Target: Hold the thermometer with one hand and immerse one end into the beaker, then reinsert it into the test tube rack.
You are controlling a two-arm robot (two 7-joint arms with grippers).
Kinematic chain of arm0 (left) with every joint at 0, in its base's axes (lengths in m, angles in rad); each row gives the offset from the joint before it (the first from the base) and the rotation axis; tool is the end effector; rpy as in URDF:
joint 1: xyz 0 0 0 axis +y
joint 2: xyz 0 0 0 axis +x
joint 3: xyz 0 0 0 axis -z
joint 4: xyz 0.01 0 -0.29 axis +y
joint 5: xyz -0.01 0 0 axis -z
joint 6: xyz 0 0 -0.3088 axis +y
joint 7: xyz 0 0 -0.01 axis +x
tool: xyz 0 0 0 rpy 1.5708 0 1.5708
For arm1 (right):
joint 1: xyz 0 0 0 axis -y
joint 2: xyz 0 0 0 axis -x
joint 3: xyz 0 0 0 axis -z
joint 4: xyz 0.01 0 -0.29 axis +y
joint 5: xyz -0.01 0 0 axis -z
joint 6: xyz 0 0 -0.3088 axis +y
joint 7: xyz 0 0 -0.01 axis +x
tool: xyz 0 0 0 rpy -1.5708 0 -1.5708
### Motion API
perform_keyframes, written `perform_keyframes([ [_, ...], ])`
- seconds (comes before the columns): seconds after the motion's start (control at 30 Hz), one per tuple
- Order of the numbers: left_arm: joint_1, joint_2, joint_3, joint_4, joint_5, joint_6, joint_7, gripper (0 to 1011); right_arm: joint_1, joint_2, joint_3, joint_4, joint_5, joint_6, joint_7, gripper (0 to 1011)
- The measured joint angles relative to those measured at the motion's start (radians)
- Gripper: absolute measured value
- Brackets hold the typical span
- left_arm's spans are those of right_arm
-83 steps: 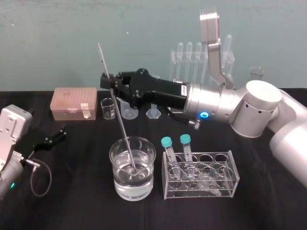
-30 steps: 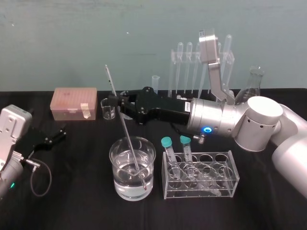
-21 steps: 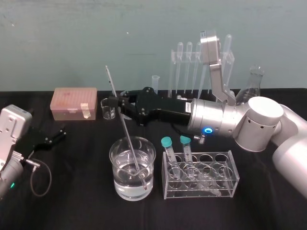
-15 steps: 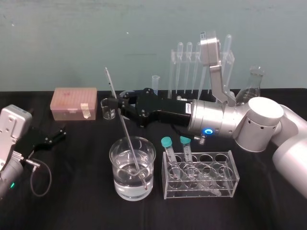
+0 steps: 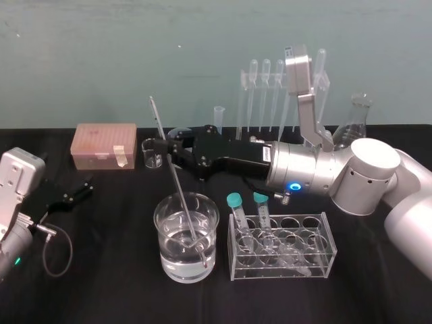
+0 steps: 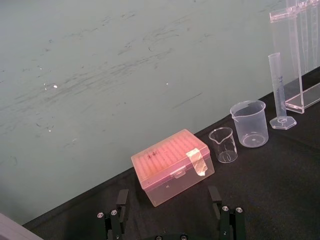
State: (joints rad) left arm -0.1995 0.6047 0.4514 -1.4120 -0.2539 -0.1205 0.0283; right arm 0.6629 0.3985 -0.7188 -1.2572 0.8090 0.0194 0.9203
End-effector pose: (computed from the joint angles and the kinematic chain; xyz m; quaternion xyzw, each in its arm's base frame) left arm 0.3581 0.0827 -0.3023 0.1415 -0.1325 0.5799 0.7913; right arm 0.4584 0.0339 -0.2080 0.0522 0.0297 -0.0859 0.9945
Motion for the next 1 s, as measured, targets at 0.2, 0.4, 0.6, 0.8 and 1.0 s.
perform_keyframes([
  [0.2,0.000,0.000,0.000,0.000,0.000,0.000,0.000,1008,0.000,0.002,0.000,-0.003,-0.001,-0.002,0.005,58],
  [0.4,0.000,0.000,0.000,0.000,0.000,0.000,0.000,1008,0.002,0.003,-0.001,-0.004,-0.002,-0.002,0.008,58],
  [0.6,0.000,0.000,0.000,0.000,0.000,0.000,0.000,1008,0.004,0.004,-0.002,-0.005,-0.002,-0.001,0.009,58],
  [0.8,0.000,0.000,0.000,0.000,0.000,0.000,0.000,1008,0.007,0.003,-0.004,-0.004,-0.002,0.000,0.011,58],
  [1.0,0.000,0.000,0.000,0.000,0.000,0.000,0.000,1008,0.009,0.001,-0.005,0.000,-0.002,0.002,0.012,58],
])
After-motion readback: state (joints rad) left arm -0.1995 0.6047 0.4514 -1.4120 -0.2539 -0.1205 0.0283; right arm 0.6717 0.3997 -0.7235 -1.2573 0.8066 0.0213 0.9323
